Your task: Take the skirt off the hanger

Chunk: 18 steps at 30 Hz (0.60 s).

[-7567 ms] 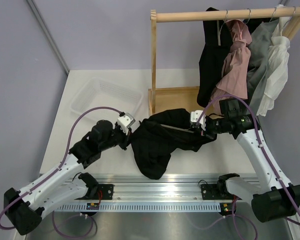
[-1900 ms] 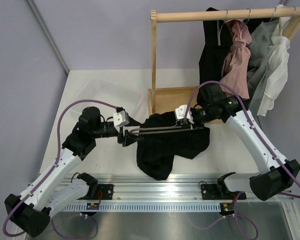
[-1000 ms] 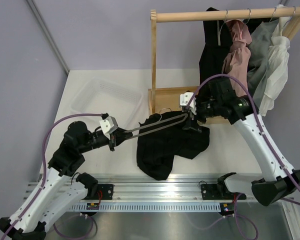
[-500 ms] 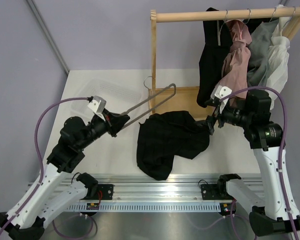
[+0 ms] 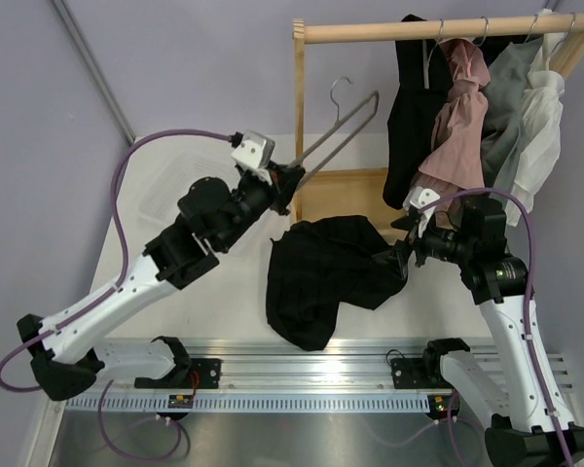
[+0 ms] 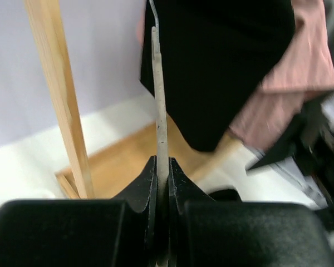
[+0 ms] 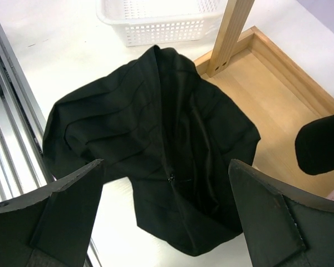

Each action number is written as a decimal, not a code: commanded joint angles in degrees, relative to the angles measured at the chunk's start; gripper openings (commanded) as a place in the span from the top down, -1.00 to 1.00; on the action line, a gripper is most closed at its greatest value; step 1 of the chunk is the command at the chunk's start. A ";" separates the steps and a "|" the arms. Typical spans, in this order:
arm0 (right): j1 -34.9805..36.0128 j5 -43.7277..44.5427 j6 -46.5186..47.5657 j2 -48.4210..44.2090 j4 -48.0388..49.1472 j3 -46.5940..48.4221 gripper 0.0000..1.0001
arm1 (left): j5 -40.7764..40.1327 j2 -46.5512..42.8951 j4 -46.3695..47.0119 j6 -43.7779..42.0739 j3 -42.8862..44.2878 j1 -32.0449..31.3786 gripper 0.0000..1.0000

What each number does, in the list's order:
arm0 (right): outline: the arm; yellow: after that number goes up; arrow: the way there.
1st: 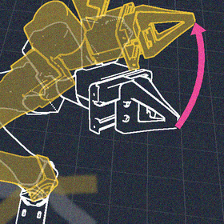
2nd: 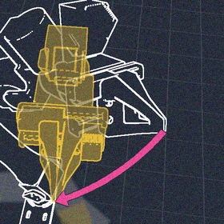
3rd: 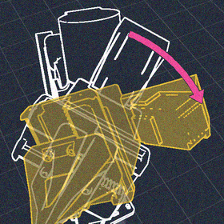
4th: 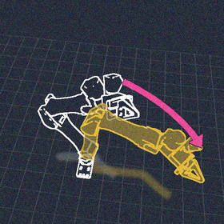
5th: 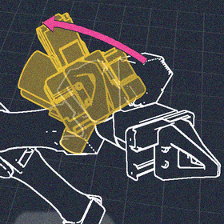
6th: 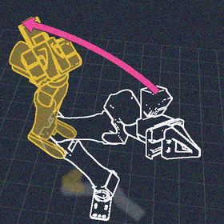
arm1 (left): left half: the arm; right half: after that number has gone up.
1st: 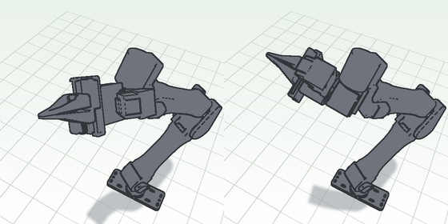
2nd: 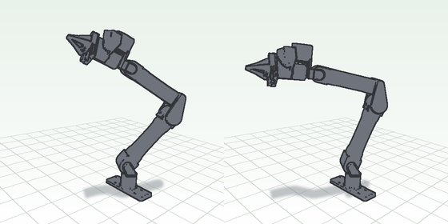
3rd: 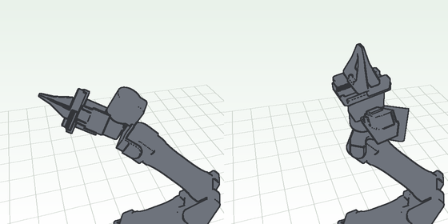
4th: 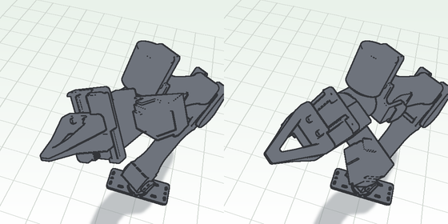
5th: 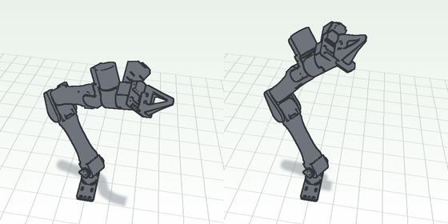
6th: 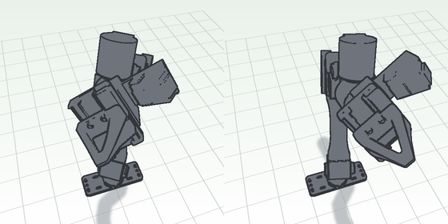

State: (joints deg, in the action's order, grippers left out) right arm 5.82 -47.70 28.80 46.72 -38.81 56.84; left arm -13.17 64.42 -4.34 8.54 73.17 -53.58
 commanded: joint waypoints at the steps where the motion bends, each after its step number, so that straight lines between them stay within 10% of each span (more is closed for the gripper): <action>1: -0.38 -1.60 -0.94 -0.75 3.13 -1.46 -0.99 | -8.98 4.38 9.69 -7.03 7.94 -0.56 1.00; 18: -0.46 -0.73 0.47 -1.89 4.09 -4.54 -0.99 | -16.98 22.14 14.80 -15.48 25.35 -1.44 1.00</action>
State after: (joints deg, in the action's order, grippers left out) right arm 5.82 -47.68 28.71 45.87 -37.06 52.34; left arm -26.57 84.90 5.80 -4.75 94.59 -55.09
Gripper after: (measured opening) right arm 0.993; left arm 0.053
